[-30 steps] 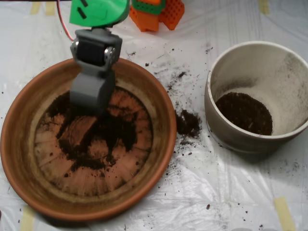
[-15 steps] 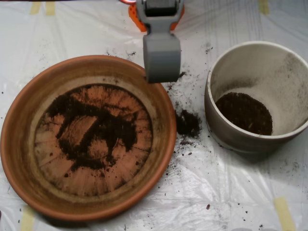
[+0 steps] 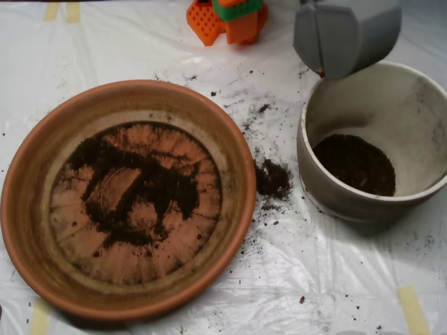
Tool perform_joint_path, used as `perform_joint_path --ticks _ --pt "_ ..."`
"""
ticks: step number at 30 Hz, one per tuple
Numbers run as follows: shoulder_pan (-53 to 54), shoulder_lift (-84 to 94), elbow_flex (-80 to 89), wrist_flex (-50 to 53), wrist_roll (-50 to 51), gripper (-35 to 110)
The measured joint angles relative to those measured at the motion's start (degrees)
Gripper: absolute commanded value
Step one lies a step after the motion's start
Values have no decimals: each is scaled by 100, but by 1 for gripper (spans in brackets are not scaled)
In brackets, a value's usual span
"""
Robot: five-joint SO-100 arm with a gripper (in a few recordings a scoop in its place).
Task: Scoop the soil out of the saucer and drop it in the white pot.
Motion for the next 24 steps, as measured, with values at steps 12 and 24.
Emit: perform_joint_path --ticks 12,24 --pt "-202 -2786 -2760 1934 -158 42" --pt "-70 -2751 -2856 1907 88 38"
